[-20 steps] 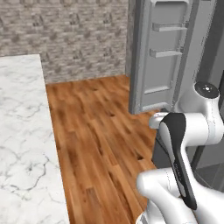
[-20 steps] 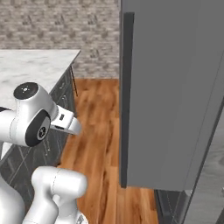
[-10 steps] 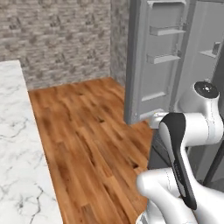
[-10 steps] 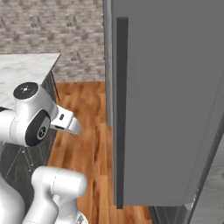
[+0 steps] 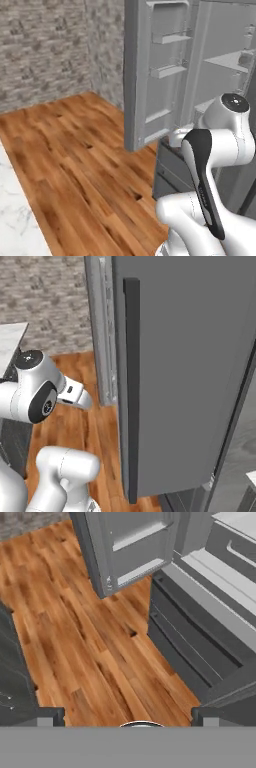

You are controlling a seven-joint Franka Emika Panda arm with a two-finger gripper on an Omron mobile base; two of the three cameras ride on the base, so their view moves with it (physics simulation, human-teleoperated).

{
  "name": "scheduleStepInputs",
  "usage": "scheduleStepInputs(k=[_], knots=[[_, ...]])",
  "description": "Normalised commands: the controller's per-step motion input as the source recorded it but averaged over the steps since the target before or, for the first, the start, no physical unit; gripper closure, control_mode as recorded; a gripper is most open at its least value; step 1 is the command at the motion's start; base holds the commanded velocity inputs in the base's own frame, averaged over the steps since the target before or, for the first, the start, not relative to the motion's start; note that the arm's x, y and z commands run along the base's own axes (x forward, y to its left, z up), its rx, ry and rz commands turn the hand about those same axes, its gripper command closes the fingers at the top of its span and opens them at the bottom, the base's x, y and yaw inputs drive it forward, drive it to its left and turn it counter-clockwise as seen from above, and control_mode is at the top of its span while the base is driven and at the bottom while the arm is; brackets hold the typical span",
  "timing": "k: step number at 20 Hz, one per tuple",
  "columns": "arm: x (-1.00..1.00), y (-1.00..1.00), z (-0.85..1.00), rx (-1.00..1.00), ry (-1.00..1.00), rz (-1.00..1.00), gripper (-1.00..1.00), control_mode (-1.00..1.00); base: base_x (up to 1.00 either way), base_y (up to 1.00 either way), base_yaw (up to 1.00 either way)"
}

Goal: Place the cold items (mushroom and squash) from the fridge in one tupperware on the dining counter. Place the warm items (kebab skewer and hot dog) in the stove area in another tupperware.

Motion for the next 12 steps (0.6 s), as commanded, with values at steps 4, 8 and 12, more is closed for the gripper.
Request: scheduleStepInputs(k=[4, 8, 12], knots=[[0.00, 0.00, 0.00, 0.00, 0.00, 0.00, -1.00, 1.00, 0.42, 0.33, -0.40], [0.00, 0.00, 0.00, 0.00, 0.00, 0.00, -1.00, 1.00, 0.48, 0.43, -0.35], [0.00, 0.00, 0.00, 0.00, 0.00, 0.00, -1.00, 1.00, 0.44, 0.35, -0.34]])
